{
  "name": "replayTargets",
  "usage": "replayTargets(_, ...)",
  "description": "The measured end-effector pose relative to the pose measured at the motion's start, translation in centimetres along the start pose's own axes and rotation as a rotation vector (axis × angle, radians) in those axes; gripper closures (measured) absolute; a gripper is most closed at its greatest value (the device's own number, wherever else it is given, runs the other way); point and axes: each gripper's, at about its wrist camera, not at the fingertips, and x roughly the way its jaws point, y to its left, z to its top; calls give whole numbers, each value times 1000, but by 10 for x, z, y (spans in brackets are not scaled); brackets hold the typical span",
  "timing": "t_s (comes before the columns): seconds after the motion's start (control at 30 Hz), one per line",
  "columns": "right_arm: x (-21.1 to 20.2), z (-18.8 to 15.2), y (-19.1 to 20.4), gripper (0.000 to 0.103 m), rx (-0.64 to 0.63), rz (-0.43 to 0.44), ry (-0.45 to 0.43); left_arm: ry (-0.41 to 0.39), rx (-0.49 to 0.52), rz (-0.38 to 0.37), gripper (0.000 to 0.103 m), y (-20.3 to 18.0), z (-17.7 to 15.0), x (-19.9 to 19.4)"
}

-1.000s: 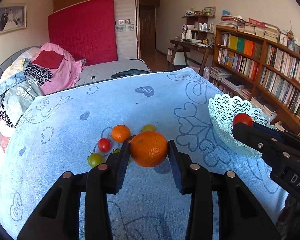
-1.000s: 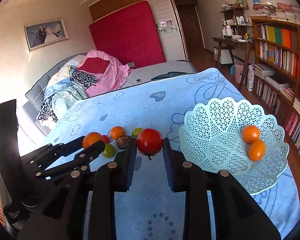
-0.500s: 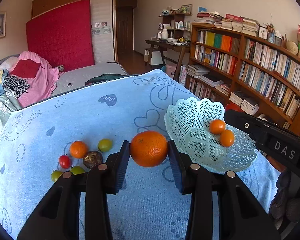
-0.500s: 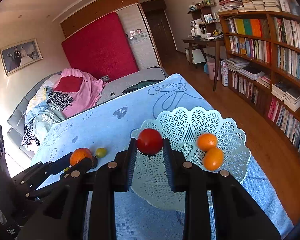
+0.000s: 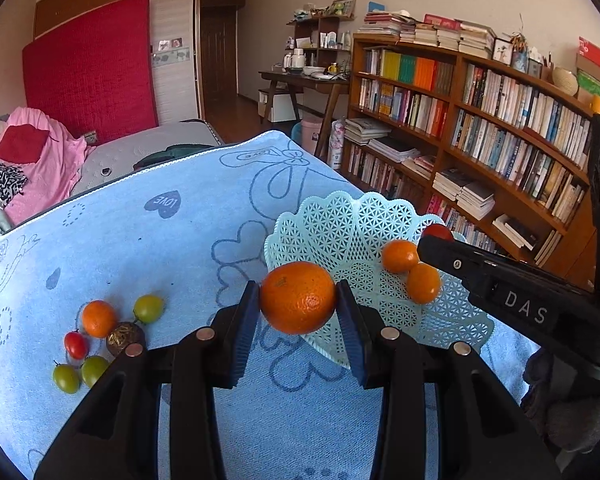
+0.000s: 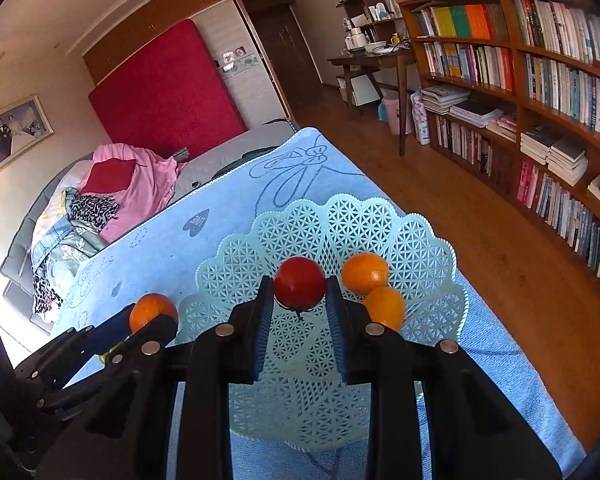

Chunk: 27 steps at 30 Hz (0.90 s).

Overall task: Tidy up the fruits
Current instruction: 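Carry the tomato and orange to the basket and open the left tool, then lower the red tomato into the basket and open the right tool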

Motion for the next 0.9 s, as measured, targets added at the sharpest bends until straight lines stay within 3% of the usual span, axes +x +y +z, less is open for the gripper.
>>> replayTargets(0.33,2,1,-6,76,25,-1,5,5,32,-38,63,-14,1,11)
replayTargets(0.43,3,1,-5,76,27,1,6,-8,26,-20,34,-12,0,9)
replayTargets(0.73,4,-1,-3,76,34,13,17,-6,-8,44,31,4,-2,2)
replayTargets(0.8,6,-2,-2,76,37,25,31,-7,-12,50,26,7,-4,0)
replayTargets(0.83,7,-3,-1,73,38,35,39,-7,-15,53,25,8,-4,-1)
replayTargets(0.9,7,-3,0,56,42,45,45,-7,-19,62,25,11,-4,-2)
